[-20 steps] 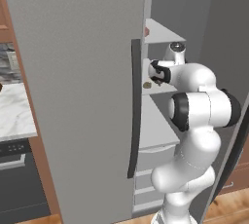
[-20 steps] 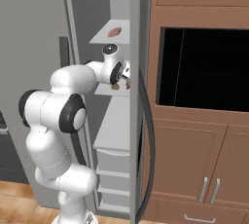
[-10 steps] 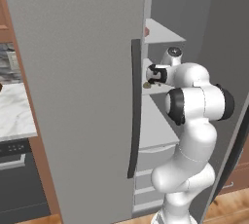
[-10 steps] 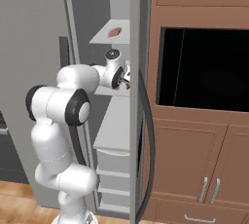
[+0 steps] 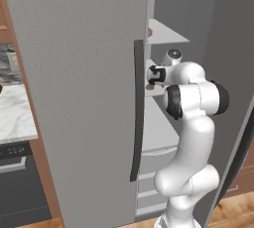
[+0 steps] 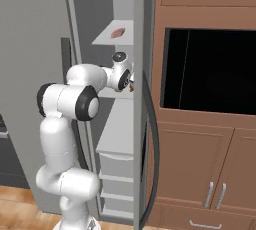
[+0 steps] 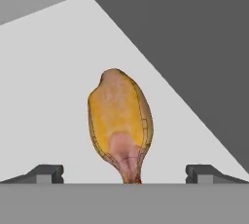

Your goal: Take the garlic, chicken drumstick, and steak from the freezer and place them in the bowl on the counter.

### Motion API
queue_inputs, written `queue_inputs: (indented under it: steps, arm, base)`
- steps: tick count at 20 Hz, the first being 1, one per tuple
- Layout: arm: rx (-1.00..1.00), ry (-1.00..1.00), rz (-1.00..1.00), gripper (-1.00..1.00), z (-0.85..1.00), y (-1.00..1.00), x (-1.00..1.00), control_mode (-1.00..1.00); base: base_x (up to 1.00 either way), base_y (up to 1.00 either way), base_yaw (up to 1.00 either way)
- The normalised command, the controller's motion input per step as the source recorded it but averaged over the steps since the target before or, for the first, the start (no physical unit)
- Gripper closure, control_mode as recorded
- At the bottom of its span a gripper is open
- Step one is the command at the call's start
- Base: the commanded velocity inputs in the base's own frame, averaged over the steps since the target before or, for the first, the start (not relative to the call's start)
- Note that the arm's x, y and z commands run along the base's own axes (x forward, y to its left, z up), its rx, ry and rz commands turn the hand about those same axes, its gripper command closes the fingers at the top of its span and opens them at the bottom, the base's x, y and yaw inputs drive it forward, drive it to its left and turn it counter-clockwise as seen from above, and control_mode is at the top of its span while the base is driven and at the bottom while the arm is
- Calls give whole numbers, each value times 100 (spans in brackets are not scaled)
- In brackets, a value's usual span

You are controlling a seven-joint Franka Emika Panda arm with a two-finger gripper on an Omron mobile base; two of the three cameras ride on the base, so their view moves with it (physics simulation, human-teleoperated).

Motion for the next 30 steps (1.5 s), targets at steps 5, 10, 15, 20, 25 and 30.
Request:
queue_inputs:
  steps: [5, 10, 15, 20, 25, 30]
  arm:
    - [0, 0, 1, -100, -19, -20, 15, -100]
    - [0, 0, 3, -100, -27, -12, 8, -100]
    - [0, 0, 3, -100, -22, 0, 23, -100]
    - [0, 0, 2, -100, -21, 0, 27, -100]
    - [0, 0, 0, -100, -17, 0, 39, -100]
    - [0, 0, 0, 100, -1, 0, 16, -100]
  base:
    - [0, 0, 0]
    - [0, 0, 0]
    - [0, 0, 0]
    - [0, 0, 0]
    - [0, 0, 0]
    - [0, 0, 0]
